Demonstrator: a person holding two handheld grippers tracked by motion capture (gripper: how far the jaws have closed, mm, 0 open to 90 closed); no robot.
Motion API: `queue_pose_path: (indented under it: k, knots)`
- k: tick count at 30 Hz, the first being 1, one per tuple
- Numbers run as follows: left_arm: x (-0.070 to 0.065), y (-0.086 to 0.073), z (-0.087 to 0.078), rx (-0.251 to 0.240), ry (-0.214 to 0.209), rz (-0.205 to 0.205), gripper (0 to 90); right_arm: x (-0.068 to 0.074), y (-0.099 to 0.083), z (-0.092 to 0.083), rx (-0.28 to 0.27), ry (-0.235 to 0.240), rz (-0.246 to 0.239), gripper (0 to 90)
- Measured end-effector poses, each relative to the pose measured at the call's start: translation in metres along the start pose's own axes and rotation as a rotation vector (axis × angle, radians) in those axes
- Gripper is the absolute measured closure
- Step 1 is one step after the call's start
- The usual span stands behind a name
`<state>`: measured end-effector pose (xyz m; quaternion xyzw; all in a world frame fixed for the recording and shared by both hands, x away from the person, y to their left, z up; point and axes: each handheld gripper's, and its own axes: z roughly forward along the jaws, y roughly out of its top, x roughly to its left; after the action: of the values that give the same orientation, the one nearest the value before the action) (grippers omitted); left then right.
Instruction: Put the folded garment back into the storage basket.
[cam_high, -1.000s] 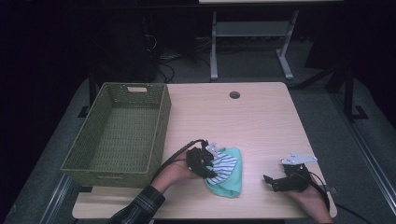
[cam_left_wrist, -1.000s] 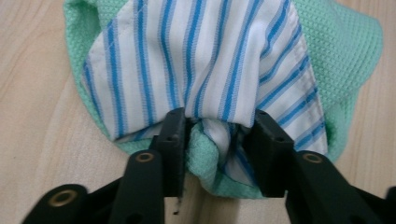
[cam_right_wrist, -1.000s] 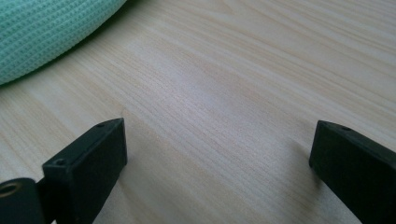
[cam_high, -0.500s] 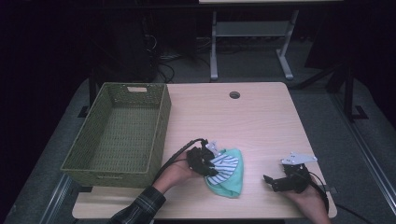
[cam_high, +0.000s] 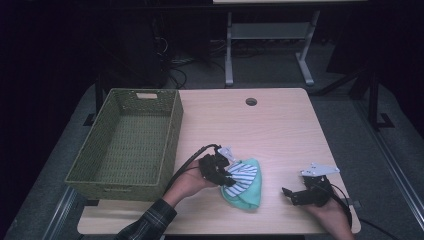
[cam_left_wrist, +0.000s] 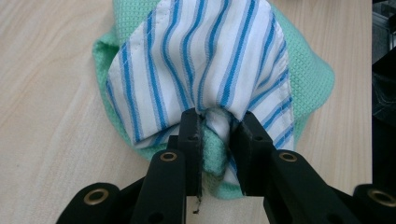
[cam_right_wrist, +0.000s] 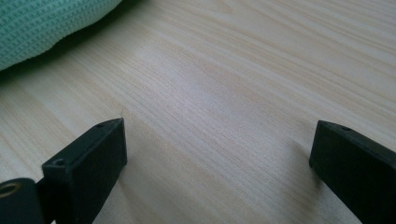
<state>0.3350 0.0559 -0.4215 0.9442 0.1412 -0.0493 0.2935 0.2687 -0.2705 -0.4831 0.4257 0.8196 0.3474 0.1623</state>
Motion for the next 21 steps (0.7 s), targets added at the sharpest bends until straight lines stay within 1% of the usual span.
queue_pose_path:
  k: [2,6,10,21]
  knots:
    - [-0.001,0.002,-0.003,-0.007,-0.002,-0.007,74.0,0.000,0.000,0.000,0.001,0.000,0.000,3.4]
    - [-0.002,0.005,-0.009,-0.018,-0.002,-0.006,74.1,0.000,0.000,0.000,0.000,0.000,0.001,3.4]
    - [-0.002,0.007,-0.019,-0.040,0.001,-0.011,74.0,0.000,0.000,0.000,0.000,0.000,0.000,3.4]
    - [-0.003,0.014,-0.046,-0.077,0.021,-0.026,74.1,0.000,0.000,0.000,-0.001,0.000,0.000,3.4]
